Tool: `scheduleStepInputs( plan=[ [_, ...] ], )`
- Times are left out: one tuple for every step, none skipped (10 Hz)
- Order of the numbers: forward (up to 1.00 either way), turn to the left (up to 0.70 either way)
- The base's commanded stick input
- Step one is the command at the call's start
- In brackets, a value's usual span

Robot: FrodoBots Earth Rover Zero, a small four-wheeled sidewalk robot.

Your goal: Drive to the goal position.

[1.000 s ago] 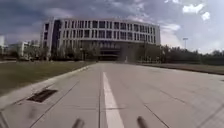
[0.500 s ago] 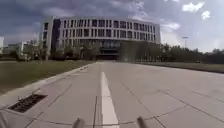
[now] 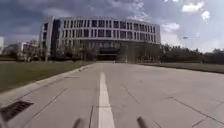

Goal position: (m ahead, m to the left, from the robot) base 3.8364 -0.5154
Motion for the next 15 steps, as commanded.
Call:
scheduleStepInputs(
  plan=[
    [0.7,0.0],
    [0.7,0.0],
    [0.7,0.0],
    [0.7,0.0],
    [0.7,0.0],
    [0.7,0.0],
    [0.7,0.0],
    [0.7,0.0],
    [0.7,0.0],
    [0.7,0.0],
    [0.7,0.0],
    [0.7,0.0],
    [0.7,0.0],
    [0.7,0.0],
    [0.7,0.0]
  ],
)
